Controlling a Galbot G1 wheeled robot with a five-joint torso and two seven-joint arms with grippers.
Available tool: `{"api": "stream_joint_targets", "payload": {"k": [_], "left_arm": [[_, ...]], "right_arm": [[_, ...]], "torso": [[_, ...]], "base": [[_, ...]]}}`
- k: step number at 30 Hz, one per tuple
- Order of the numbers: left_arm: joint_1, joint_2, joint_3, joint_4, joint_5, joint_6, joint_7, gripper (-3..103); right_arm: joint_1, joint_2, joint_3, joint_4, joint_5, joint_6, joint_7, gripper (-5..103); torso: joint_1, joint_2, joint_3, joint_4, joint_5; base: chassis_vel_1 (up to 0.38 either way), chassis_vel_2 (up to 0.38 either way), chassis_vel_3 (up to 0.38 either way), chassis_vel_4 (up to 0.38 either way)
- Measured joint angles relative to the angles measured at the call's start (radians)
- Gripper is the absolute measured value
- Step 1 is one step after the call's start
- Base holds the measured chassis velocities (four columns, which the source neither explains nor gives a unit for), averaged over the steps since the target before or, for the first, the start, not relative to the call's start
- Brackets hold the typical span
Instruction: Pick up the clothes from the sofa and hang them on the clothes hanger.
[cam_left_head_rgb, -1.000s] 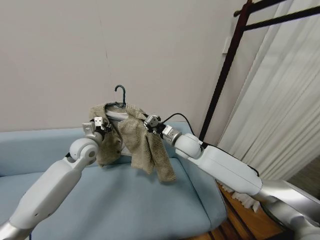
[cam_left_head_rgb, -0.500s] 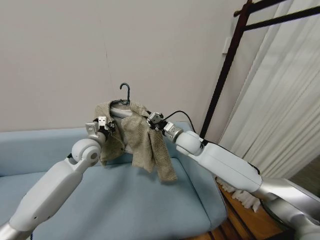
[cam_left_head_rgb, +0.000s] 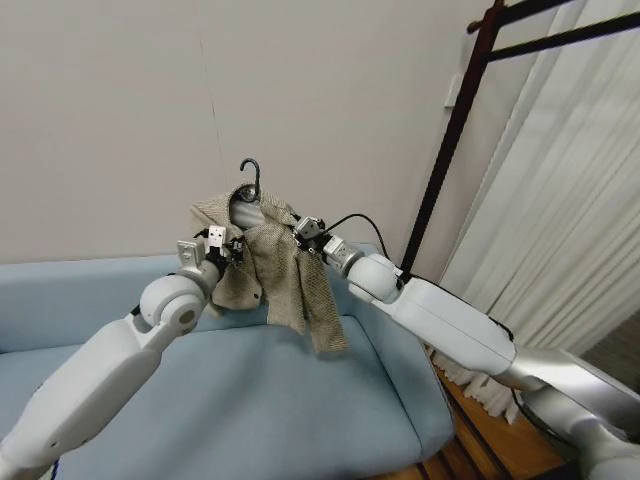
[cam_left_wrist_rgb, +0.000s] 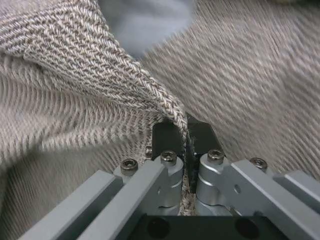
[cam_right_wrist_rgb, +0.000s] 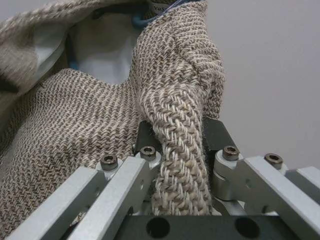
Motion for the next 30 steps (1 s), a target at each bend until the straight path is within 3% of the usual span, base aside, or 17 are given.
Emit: {"api": "stream_joint_targets", "payload": {"k": [8, 10, 12, 15, 17, 19, 21, 25, 27, 28, 30], "left_arm": [[0.069, 0.005, -0.03, 0.024, 0.019, 0.0, -0.008, 0], [0.07, 0.003, -0.046, 0.06, 0.038, -0.012, -0.009, 11], [0.068, 0.003, -0.05, 0.075, 0.05, -0.024, -0.009, 11], [0.067, 0.009, -0.068, 0.096, 0.068, -0.046, -0.004, 28], [0.068, 0.01, -0.071, 0.095, 0.068, -0.047, -0.003, 28], [0.083, 0.027, -0.091, 0.079, 0.068, -0.047, 0.009, 43], [0.088, 0.031, -0.096, 0.073, 0.068, -0.047, 0.014, 43], [0.12, 0.054, -0.14, 0.043, 0.067, -0.04, 0.036, 66], [0.124, 0.056, -0.144, 0.041, 0.067, -0.039, 0.04, 66], [0.136, 0.064, -0.163, 0.028, 0.069, -0.037, 0.052, 76], [0.155, 0.076, -0.195, 0.013, 0.073, -0.037, 0.078, 81]], "right_arm": [[0.039, -0.004, -0.003, 0.013, 0.018, -0.016, -0.004, 11], [0.046, -0.017, -0.004, 0.02, 0.022, -0.016, -0.015, 11], [0.049, -0.026, -0.004, 0.027, 0.028, -0.015, -0.021, 11], [0.055, -0.068, 0.002, 0.057, 0.058, -0.011, -0.048, 11], [0.055, -0.072, 0.003, 0.06, 0.06, -0.01, -0.051, 11], [0.057, -0.127, 0.015, 0.083, 0.082, 0.01, -0.078, 11], [0.057, -0.137, 0.018, 0.088, 0.087, 0.013, -0.081, 11], [0.065, -0.215, 0.073, 0.109, 0.118, 0.023, -0.122, 11], [0.066, -0.222, 0.079, 0.11, 0.119, 0.025, -0.126, 11], [0.067, -0.252, 0.098, 0.118, 0.127, 0.028, -0.137, 11], [0.066, -0.281, 0.12, 0.126, 0.137, 0.029, -0.145, 11]], "torso": [[0.0, 0.0, 0.0, 0.0004, -0.0004], [0.0, 0.0, 0.0, 0.0, -0.0002], [0.0, 0.0, 0.0, 0.0, -0.0002], [0.0, 0.0, 0.0, 0.0001, -0.0002], [0.0, 0.0, 0.0, 0.0, -0.0001], [0.0, 0.0, 0.0, 0.0, 0.0], [0.0, 0.0, 0.0, 0.0001, 0.0], [0.0, 0.0, 0.0, 0.0, -0.0001], [0.0, 0.0, 0.0, 0.0, 0.0], [0.0, 0.0, 0.0, 0.0, 0.0001], [0.0, 0.0, 0.0, 0.0, 0.0001]], "base": [[0.0, 0.0, 0.0, 0.0], [0.0, 0.0, 0.0, 0.0], [0.0, 0.0, 0.0, 0.0], [0.0, 0.0, 0.0, 0.0], [0.0, 0.0, 0.0, 0.0], [0.0, 0.0, 0.0, 0.0], [0.0, 0.0, 0.0, 0.0], [0.0, 0.0, 0.0, 0.0], [0.0, 0.0, 0.0, 0.0], [0.0, 0.0, 0.0, 0.0], [0.0, 0.0, 0.0, 0.0]]}}
